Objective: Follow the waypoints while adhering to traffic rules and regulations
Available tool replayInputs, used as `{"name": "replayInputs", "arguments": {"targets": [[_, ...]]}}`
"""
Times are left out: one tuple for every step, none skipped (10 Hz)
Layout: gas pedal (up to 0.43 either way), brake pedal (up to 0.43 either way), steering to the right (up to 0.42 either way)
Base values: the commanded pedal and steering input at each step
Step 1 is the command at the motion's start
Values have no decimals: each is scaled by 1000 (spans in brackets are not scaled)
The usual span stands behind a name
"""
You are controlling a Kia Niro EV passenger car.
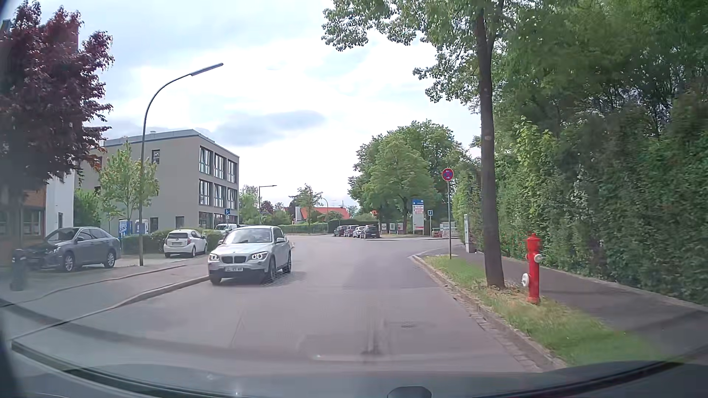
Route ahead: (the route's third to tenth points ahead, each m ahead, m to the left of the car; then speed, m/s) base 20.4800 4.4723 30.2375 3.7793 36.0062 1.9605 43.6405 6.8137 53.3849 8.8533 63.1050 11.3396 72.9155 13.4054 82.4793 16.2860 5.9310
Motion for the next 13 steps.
{"name": "replayInputs", "arguments": {"targets": [[47, 0, -11], [59, 0, -10], [59, 0, -9], [59, 0, -7], [59, 0, -5], [59, 0, -4], [67, 0, -4], [79, 0, -3], [79, 0, -4], [79, 0, -3], [87, 0, -3], [87, 0, -2], [87, 0, -2]]}}
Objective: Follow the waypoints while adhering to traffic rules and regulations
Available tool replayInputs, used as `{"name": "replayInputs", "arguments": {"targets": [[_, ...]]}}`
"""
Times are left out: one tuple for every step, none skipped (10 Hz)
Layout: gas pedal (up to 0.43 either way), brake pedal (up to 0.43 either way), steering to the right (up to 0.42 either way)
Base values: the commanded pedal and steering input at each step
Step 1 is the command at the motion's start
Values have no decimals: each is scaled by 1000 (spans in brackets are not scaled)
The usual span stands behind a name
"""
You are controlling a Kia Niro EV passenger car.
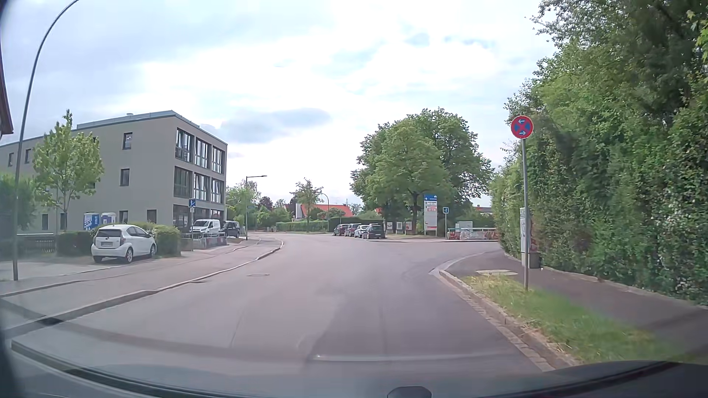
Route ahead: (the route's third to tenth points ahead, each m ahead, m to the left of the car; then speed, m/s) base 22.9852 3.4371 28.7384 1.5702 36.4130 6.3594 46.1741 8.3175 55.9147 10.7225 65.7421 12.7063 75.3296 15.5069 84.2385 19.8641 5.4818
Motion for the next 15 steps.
{"name": "replayInputs", "arguments": {"targets": [[87, 0, -3], [87, 0, -3], [87, 0, -3], [87, 0, -3], [87, 0, -3], [87, 0, -3], [87, 0, -3], [87, 0, -3], [87, 0, -3], [87, 0, -3], [87, 0, -3], [79, 0, -3], [79, 0, -3], [28, 0, -3], [0, 0, -4]]}}
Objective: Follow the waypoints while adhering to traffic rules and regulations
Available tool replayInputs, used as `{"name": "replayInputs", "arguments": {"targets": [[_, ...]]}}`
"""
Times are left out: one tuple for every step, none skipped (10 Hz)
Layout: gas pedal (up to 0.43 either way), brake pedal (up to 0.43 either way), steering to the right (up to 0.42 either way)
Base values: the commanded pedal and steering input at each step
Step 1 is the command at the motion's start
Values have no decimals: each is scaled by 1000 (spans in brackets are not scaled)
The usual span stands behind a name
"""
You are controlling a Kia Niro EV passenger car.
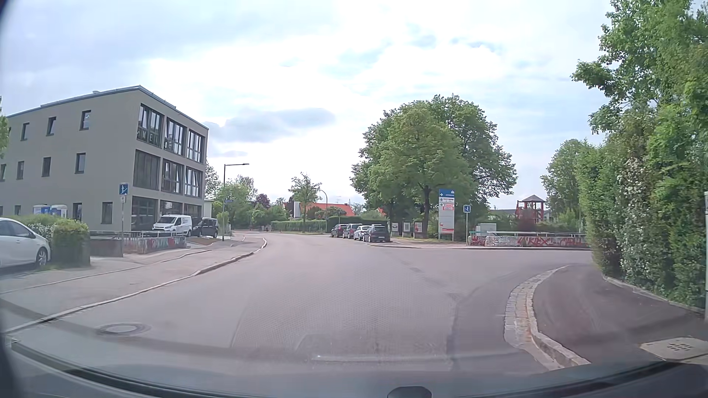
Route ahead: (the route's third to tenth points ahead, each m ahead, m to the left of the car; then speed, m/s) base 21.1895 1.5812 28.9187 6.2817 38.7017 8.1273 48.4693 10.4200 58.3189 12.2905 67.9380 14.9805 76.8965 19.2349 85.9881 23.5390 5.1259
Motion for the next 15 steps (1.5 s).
{"name": "replayInputs", "arguments": {"targets": [[0, 0, -4], [0, 0, -4], [0, 0, -4], [0, 6, -4], [0, 30, -4], [0, 61, -4], [0, 67, -5], [0, 85, -5], [0, 85, -5], [0, 0, -5], [0, 0, -5], [0, 0, -6], [0, 0, -6], [0, 0, -7], [0, 0, -7]]}}
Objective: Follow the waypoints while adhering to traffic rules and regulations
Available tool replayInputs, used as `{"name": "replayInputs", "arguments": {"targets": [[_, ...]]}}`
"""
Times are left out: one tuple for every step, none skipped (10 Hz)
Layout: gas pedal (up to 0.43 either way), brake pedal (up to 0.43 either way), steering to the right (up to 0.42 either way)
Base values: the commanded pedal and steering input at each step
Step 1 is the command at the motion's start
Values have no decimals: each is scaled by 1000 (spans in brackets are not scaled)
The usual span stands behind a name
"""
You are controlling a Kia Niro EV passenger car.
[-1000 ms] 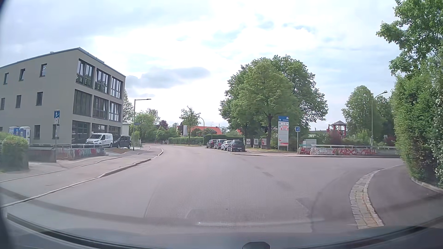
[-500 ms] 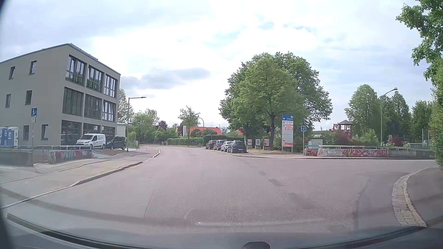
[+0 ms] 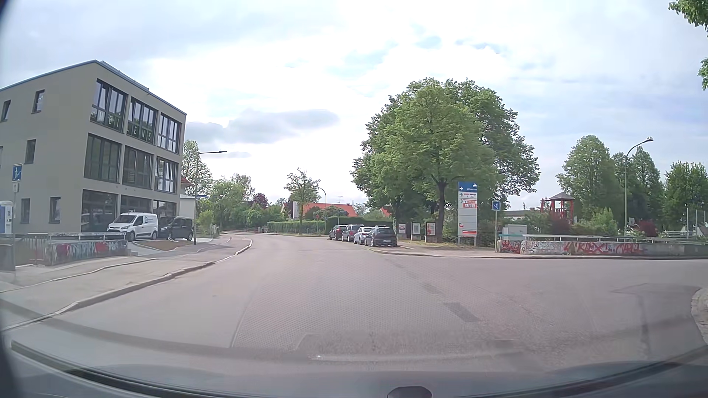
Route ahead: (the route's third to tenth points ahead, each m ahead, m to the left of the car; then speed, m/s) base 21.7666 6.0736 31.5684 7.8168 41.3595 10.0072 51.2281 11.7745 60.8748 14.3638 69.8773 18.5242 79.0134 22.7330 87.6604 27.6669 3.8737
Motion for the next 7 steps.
{"name": "replayInputs", "arguments": {"targets": [[39, 0, -7], [59, 0, -7], [59, 0, -7], [59, 0, -7], [59, 0, -7], [59, 0, -7], [59, 0, -7]]}}
